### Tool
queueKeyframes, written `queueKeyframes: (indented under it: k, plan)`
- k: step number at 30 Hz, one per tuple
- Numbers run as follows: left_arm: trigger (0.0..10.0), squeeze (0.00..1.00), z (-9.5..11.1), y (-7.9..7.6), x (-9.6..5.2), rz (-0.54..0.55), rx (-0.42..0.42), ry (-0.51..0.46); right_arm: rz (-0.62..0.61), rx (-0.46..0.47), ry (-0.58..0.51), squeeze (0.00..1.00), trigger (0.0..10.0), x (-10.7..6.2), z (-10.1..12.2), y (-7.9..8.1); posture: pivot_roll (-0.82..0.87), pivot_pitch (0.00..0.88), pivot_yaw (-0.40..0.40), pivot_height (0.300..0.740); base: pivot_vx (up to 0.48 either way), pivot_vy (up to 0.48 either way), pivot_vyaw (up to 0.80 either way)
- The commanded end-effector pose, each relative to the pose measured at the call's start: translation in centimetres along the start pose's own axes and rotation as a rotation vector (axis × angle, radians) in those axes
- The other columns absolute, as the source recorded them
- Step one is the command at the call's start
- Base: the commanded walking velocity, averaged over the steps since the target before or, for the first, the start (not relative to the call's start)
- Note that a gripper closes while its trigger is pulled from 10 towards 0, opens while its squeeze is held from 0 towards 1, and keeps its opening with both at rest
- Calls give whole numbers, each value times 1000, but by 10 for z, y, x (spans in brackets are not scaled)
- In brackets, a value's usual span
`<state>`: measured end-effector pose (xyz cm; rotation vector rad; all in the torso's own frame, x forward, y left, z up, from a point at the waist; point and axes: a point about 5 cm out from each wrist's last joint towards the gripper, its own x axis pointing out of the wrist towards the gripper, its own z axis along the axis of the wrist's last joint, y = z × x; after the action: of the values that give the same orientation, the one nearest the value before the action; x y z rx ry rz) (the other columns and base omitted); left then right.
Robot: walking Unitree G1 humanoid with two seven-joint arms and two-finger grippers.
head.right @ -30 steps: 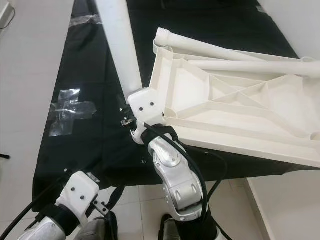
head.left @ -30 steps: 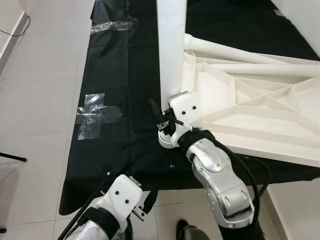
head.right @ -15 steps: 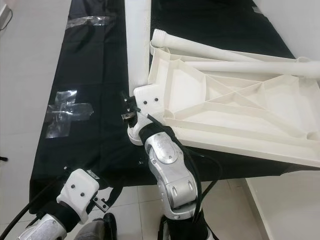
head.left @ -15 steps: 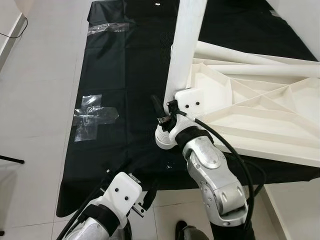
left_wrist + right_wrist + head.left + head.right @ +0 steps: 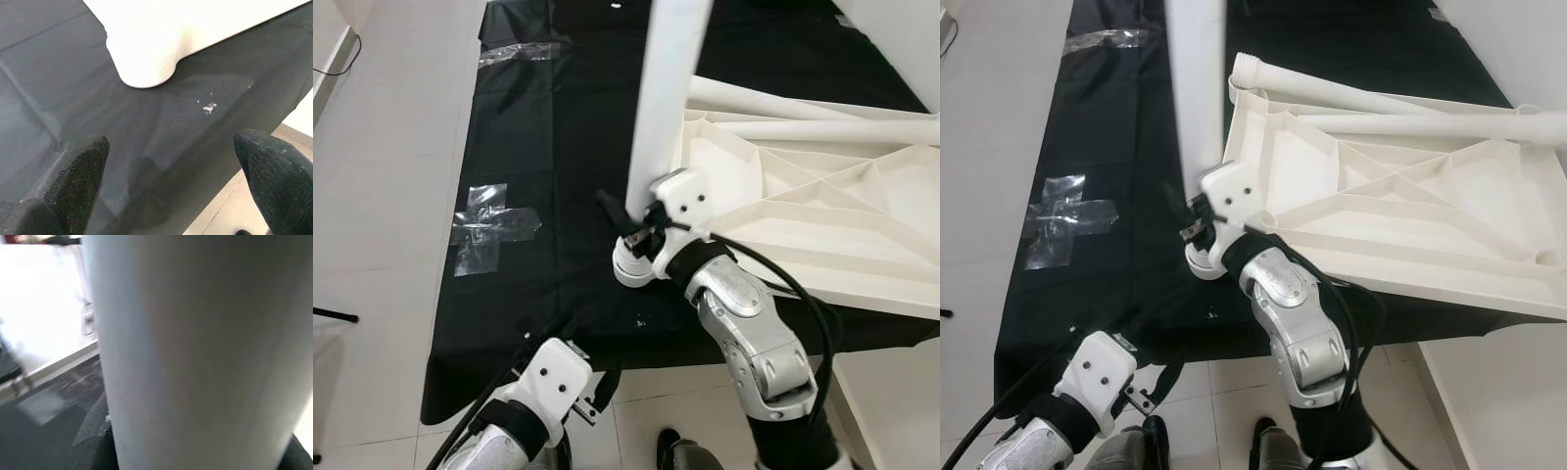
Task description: Building children table
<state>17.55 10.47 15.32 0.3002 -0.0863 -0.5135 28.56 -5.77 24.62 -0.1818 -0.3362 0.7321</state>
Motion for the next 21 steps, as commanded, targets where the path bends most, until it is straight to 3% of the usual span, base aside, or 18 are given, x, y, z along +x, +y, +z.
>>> queueKeyframes:
  k: [1, 6, 9, 13, 15, 21]
  plan:
    - [10000, 0, -4, -4, -2, -7, -4, 14, 80, 4, -13, 0, 10000, 2, -2, 4, 30, 270, -25, 740, 0, 0, 0]
    - [10000, 0, -4, -5, -2, -6, -5, 12, 133, 15, 5, 0, 10000, 3, -8, -5, 30, 268, -26, 740, 0, 0, 0]
    - [10000, 0, -4, -6, -2, -8, -7, 10, 242, 50, 14, 0, 10000, -2, -18, -24, 38, 264, -26, 740, 0, 0, 0]
    - [10000, 0, -4, -6, -3, -9, -8, 11, 280, 75, 9, 0, 10000, -4, -18, -33, 39, 262, -22, 740, 0, 0, 0]
    - [10000, 0, -4, -7, -4, -12, -8, 12, 344, 132, -23, 0, 10000, -6, -15, -45, 43, 258, -19, 740, 0, 0, 0]
    - [10000, 0, -5, -8, -6, -14, -8, 15, 427, 86, 3, 0, 10000, -8, -18, -47, 44, 254, -13, 740, 0, 0, 0]
